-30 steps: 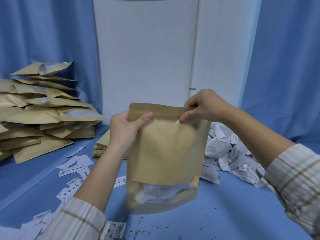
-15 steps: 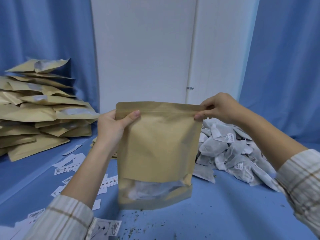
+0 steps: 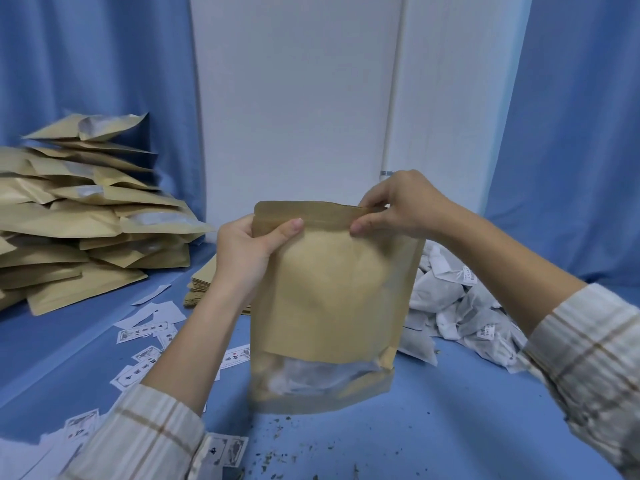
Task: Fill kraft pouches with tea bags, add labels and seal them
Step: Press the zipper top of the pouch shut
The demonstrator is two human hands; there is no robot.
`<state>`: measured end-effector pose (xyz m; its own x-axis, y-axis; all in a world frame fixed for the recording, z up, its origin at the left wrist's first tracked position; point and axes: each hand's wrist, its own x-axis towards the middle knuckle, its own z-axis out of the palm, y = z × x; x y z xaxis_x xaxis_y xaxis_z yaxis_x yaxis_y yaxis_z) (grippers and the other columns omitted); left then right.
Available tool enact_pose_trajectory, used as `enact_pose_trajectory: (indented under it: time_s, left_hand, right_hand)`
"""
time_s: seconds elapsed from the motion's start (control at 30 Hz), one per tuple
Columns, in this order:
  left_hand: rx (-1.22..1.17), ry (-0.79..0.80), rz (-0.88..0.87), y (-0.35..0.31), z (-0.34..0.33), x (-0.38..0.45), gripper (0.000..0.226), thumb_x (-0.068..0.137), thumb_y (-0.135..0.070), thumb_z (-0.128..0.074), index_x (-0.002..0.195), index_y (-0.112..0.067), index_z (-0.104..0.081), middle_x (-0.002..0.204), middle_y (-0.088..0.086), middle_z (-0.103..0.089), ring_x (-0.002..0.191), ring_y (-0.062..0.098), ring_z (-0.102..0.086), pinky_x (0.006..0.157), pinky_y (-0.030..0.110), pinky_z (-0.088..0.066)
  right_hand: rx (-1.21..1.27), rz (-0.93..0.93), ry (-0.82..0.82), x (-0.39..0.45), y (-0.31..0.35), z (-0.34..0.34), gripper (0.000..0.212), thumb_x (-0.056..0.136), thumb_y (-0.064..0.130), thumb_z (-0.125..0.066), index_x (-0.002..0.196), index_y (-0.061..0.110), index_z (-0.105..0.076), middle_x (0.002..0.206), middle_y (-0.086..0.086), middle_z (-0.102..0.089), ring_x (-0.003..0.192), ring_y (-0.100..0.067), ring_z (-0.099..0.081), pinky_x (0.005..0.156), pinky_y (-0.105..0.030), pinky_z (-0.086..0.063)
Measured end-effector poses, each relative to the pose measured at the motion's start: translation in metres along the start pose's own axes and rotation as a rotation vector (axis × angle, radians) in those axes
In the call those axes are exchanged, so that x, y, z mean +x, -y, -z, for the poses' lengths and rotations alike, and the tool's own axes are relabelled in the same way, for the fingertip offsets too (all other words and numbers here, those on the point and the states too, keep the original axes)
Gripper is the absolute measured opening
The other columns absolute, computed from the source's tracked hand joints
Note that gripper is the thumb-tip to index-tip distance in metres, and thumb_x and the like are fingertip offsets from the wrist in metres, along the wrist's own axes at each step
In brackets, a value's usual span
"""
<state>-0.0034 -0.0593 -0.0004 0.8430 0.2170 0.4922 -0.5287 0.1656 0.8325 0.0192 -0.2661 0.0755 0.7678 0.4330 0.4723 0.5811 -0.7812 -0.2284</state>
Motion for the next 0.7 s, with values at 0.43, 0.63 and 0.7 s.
enact_pose_trajectory:
  time_s: [0.43,0.63,0.7]
  left_hand:
    - [0.087,0.008,-0.036,0.004,-0.009,0.000,0.010,0.071,-0.017,-0.079,0.071,-0.019,-0.069,0.070,-0.008,-0.072,0.064,0.005,-0.066,0.057,0.018,-0.051]
    - [0.152,0.014,-0.062,0.008,-0.013,0.001,0.012,0.075,-0.024,-0.076,0.065,-0.029,-0.071,0.072,-0.010,-0.072,0.071,0.008,-0.066,0.066,0.026,-0.051]
    - [0.094,0.055,-0.031,0.008,-0.016,0.001,0.014,0.079,-0.022,-0.073,0.066,-0.029,-0.072,0.071,-0.009,-0.072,0.071,0.009,-0.065,0.067,0.025,-0.050]
  right_hand:
    - [-0.017,0.025,-0.025,0.012,0.029,-0.017,0.047,0.070,0.043,-0.075,0.071,-0.002,-0.061,0.057,-0.009,-0.040,0.057,-0.013,-0.033,0.074,-0.039,-0.038]
    - [0.057,0.068,-0.012,0.010,0.034,-0.019,0.054,0.063,0.040,-0.081,0.049,0.007,-0.040,0.050,0.001,-0.022,0.054,-0.011,-0.021,0.056,-0.029,-0.021]
    - [0.068,0.079,-0.030,0.012,0.033,-0.019,0.056,0.062,0.041,-0.081,0.052,0.000,-0.044,0.050,0.000,-0.023,0.055,-0.011,-0.021,0.067,-0.030,-0.036]
